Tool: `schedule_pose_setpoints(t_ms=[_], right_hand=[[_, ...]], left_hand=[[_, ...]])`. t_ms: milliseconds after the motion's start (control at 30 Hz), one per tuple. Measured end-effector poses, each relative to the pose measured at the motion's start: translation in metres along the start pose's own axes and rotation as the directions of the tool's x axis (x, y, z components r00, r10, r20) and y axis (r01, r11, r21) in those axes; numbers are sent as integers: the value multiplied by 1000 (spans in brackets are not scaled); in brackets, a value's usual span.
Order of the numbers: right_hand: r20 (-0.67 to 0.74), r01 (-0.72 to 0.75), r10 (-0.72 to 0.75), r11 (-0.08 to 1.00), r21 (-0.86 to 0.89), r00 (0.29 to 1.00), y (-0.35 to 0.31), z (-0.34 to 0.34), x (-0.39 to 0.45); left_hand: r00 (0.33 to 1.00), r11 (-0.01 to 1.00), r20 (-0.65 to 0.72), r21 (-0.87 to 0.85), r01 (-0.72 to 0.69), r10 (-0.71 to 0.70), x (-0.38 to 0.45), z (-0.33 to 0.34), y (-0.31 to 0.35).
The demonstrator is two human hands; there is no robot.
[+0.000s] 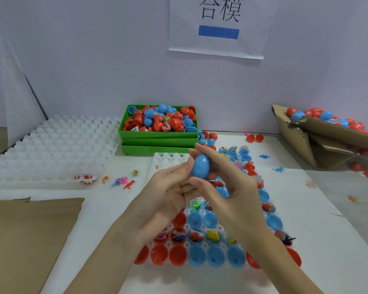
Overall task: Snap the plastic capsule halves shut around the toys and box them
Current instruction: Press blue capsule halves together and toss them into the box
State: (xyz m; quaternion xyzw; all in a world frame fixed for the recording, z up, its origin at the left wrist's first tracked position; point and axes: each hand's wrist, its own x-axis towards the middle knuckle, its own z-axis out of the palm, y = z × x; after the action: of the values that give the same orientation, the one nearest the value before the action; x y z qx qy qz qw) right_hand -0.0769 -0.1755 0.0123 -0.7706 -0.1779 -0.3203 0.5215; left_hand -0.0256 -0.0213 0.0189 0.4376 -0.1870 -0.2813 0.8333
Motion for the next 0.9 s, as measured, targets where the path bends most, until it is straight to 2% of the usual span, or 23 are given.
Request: schedule_pose_setpoints(t_ms=[67,133,233,367,467,633,733,833,900], right_hand=[[14,-70,68,986,149,998,-5,-1,0],[18,-61,58,985,162,998,-8,-3,0],[14,-9,8,997,80,1000,-13,-3,1],[-45,120,-129,979,-165,991,-19,-2,1],[-50,139,-158,953,-271,986,-18,-6,1],[-37,134,-154,938,-320,987,-17,-7,3],[-63,129,-161,927,-351,985,-14,-7,5],[-94,115,-156,931,-346,983,-15,-5,-3],[-98,84,-126,933,-351,987,-12,-2,3]], left_hand=[[999,999,37,-16,-34,34,-2,2,1],[996,999,73,-21,-46,48,-5,3,1],[995,998,79,-26,-59,61,-6,5,0],[995,994,32,-55,-90,92,-4,13,-8],[991,990,9,-50,-131,132,-3,17,-13],[994,993,-20,-52,-107,106,0,17,-15],[995,995,75,-77,-62,67,0,16,-14],[992,986,121,-163,42,-22,3,15,-14],[990,985,138,-163,60,-38,4,15,-15]])
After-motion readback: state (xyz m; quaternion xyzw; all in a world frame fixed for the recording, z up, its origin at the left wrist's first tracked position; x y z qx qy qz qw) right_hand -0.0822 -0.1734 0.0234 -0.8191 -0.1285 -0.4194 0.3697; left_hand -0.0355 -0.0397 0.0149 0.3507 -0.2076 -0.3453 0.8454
